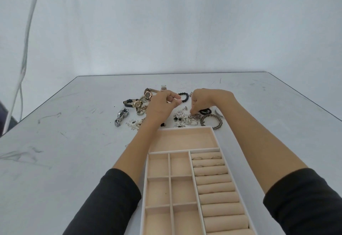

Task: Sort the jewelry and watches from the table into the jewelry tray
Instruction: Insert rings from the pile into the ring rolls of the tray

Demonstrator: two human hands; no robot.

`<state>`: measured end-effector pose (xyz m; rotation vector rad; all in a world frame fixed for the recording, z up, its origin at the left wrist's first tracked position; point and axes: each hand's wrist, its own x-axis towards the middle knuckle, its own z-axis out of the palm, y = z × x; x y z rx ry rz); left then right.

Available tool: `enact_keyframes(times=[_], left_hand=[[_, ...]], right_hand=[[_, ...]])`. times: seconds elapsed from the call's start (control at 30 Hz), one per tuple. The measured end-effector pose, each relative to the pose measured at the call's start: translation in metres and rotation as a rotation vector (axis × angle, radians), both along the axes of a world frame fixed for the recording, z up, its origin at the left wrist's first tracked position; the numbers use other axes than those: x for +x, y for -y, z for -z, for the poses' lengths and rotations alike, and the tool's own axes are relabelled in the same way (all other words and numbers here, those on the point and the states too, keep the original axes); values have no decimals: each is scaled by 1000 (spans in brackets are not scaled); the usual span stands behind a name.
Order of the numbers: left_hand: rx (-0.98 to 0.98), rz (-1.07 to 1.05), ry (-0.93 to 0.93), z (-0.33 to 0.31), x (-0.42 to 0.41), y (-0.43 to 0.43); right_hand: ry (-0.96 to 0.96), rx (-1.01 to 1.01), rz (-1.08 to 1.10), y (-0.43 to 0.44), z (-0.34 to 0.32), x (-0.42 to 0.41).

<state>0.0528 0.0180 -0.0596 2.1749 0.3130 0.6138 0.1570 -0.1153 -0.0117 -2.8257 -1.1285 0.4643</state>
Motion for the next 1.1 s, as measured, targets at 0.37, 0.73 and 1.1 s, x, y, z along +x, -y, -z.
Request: enact_keyframes(times=[0.37, 0.73, 1.1], left_hand=[[1, 3, -1, -1, -4, -3], [27, 15, -11, -1, -5, -3], [48, 23, -18, -2, -5, -1]], right_hand=[[-21, 207, -2, 3, 0, 8], [82, -1, 38, -4, 4, 2], [86, -55, 11, -3, 2, -2]])
